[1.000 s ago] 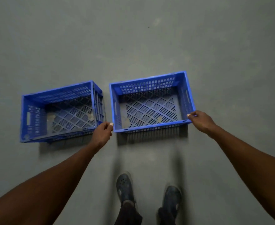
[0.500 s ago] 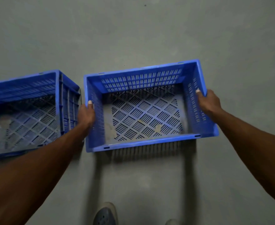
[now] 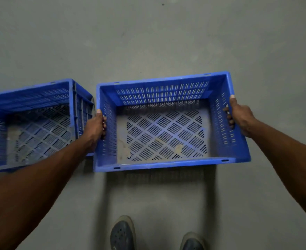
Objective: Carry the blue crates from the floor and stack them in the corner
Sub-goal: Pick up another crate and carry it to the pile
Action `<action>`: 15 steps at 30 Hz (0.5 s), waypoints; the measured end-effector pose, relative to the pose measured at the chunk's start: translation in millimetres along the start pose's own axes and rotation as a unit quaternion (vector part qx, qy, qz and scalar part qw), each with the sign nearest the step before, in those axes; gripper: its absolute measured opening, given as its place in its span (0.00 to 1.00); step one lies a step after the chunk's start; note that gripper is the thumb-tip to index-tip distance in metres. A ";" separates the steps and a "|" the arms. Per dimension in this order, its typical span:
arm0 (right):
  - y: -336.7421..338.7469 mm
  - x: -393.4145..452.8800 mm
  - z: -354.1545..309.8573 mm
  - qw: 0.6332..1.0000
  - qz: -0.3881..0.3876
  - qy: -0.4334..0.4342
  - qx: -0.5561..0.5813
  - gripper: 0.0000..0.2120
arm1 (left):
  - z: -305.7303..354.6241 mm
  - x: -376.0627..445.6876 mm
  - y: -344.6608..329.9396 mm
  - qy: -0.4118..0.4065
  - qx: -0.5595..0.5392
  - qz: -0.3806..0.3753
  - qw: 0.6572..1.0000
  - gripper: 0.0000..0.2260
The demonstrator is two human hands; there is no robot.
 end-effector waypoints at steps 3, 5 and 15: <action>32.1 -42.1 -21.1 1.000 0.001 -0.009 -0.007 0.27 | 31.0 -36.9 19.3 0.004 -0.007 -0.033 0.999 0.24; 58.4 -79.1 -46.0 1.000 -0.009 -0.004 -0.008 0.27 | 60.3 -70.9 36.4 0.005 -0.021 -0.046 0.999 0.23; 194.5 -333.6 -195.9 0.993 -0.096 0.030 0.065 0.26 | 258.4 -301.0 179.3 -0.022 -0.066 -0.034 0.997 0.21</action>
Point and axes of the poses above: each hand's wrist, its own x-axis towards the middle knuckle, its own y-axis out of the back of the hand, z = x × y, the point moved 5 cm from there along x, towards the middle knuckle, and after that the axes turned 8 degrees about -x, right-handed, at the moved point
